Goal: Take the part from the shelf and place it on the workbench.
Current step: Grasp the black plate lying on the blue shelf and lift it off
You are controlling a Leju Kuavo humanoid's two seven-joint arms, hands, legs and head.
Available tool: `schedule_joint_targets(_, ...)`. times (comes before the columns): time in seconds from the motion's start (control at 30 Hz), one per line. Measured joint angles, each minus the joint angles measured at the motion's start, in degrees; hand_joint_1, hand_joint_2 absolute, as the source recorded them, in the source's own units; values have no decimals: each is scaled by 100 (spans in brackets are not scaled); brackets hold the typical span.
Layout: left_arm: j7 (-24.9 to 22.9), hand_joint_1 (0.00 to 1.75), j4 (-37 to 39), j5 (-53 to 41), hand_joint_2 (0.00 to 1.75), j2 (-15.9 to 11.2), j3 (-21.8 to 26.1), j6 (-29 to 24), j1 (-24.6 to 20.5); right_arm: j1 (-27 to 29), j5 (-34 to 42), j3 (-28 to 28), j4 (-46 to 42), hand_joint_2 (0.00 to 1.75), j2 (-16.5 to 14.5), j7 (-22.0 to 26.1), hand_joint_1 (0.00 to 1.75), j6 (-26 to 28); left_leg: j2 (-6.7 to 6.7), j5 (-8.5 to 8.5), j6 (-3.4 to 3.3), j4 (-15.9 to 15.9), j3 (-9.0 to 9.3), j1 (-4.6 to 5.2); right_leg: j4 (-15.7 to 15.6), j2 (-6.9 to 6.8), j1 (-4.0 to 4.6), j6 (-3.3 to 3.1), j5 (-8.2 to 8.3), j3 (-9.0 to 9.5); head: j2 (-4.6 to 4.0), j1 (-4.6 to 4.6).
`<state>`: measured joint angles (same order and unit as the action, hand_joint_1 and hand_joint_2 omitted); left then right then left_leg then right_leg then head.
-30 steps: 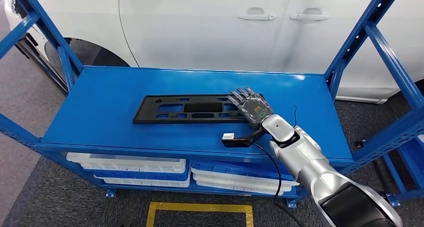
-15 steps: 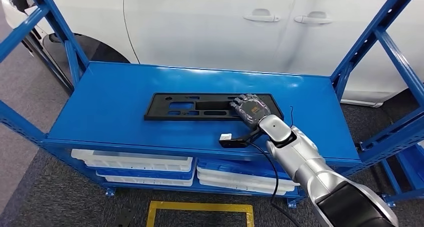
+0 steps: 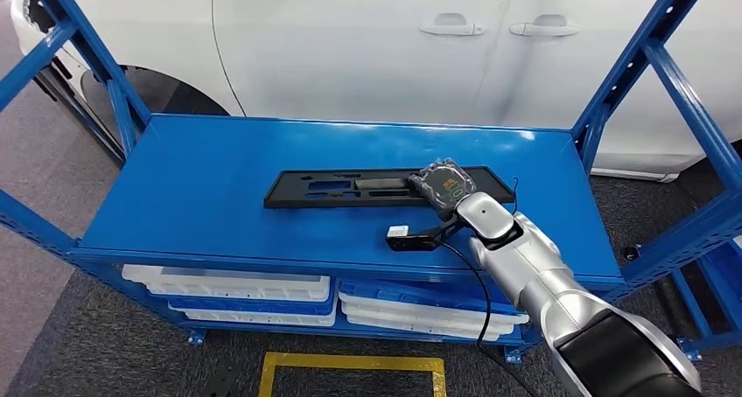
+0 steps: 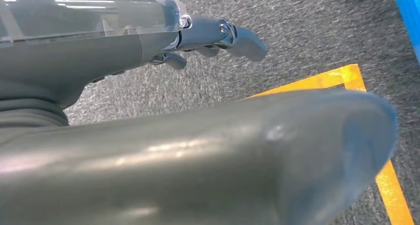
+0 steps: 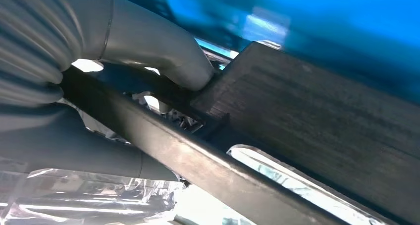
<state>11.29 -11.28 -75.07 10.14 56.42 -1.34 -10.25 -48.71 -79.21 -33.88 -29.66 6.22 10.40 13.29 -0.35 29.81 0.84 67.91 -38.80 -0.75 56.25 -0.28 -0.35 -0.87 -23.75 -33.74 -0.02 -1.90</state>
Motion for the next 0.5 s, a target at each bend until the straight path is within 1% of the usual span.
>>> schedule_joint_targets(0.03, 1, 0, 0, 1, 0, -2, 1, 1, 11, 1, 0, 0, 14, 175, -2, 5, 171, 0, 1, 129, 23, 355, -167, -8, 7, -1, 0, -2, -1, -5, 1, 0)
schedule_joint_targets(0.07, 1, 0, 0, 1, 0, -5, 2, 1, 22, 4, -2, 0, 28, 175, -6, 7, 170, 0, 2, 162, 44, 566, -272, -13, 16, -1, -1, -3, -4, -9, 1, 0)
schedule_joint_targets(0.1, 1, 0, 0, 1, 0, -9, 3, 0, 28, 5, -3, 0, 40, 175, -10, 8, 169, 0, 2, 83, 58, 561, -277, -19, 29, 1, -2, 1, -10, -11, 1, 0)
schedule_joint_targets(0.13, 3, 0, 0, 2, 0, -13, 3, -1, 30, 4, -4, 0, 50, 175, -14, 14, 168, 3, 4, -86, 67, 349, -183, -27, 48, 4, -5, 10, -21, -12, 0, 0)
schedule_joint_targets(0.17, 6, 0, 0, 3, 0, -16, 3, -3, 29, 1, 5, 2, 58, 175, -17, 31, 168, 10, 6, -294, 71, -19, -11, -38, 76, 9, -8, 28, -39, -14, 0, 0)
schedule_joint_targets(0.2, 11, 0, 0, 5, 0, -19, 3, -5, 25, -3, 24, 8, 61, 175, -21, 58, 168, 23, 7, -436, 67, -388, 166, -41, 113, 16, 1, 56, -61, -26, 1, 0)
schedule_joint_targets(0.23, 16, 0, 0, 10, 0, -21, 2, -8, 22, -6, 55, 24, 63, 175, -23, 95, 168, 42, 6, -519, 35, -666, 296, -42, 149, 26, 10, 87, -79, -46, 1, 1)
schedule_joint_targets(0.27, 24, 0, 0, 14, 0, -21, 2, -11, 22, -6, 106, 46, 63, 175, -26, 145, 168, 66, 3, -537, -3, -820, 361, -36, 176, 34, 21, 119, -89, -69, 1, 2)
schedule_joint_targets(0.3, 30, 0, 0, 19, 0, -20, 2, -14, 25, -4, 176, 74, 62, 175, -27, 212, 168, 91, -1, -513, -50, -857, 369, -23, 189, 39, 29, 149, -88, -89, 1, 3)
schedule_joint_targets(0.33, 35, 0, 0, 25, 0, -20, 3, -18, 29, 1, 274, 110, 54, 175, -27, 305, 168, 112, -4, -523, -105, -866, 359, -20, 189, 42, 25, 178, -81, -101, 1, 3)
schedule_joint_targets(0.37, 40, 0, 0, 31, 0, -21, 5, -22, 33, 13, 393, 150, 31, 175, -28, 416, 167, 124, -3, -537, -141, -878, 355, -20, 194, 40, 17, 207, -88, -108, 1, 3)
schedule_joint_targets(0.4, 45, 0, 0, 39, 0, -21, 7, -25, 32, 31, 536, 199, -17, 175, -28, 543, 167, 122, -3, -550, -176, -887, 354, -23, 257, 38, 8, 234, -144, -137, 1, 3)
schedule_joint_targets(0.43, 49, 0, 0, 47, 0, -22, 8, -27, 29, 54, 687, 253, -92, 175, -28, 671, 167, 108, -3, -563, -204, -898, 352, -31, 431, 36, 0, 260, -265, -214, 0, 4)
schedule_joint_targets(0.47, 52, 0, 0, 53, 0, -21, 8, -29, 29, 87, 829, 308, -201, 175, -27, 781, 167, 83, -2, -568, -221, -900, 348, -33, 734, 34, -5, 281, -444, -351, 1, 4)
schedule_joint_targets(0.5, 55, 0, 0, 58, 0, -21, 8, -31, 32, 124, 962, 355, -334, 175, -26, 875, 168, 45, -1, -568, -230, -899, 341, -30, 1143, 33, -7, 299, -649, -539, 1, 4)
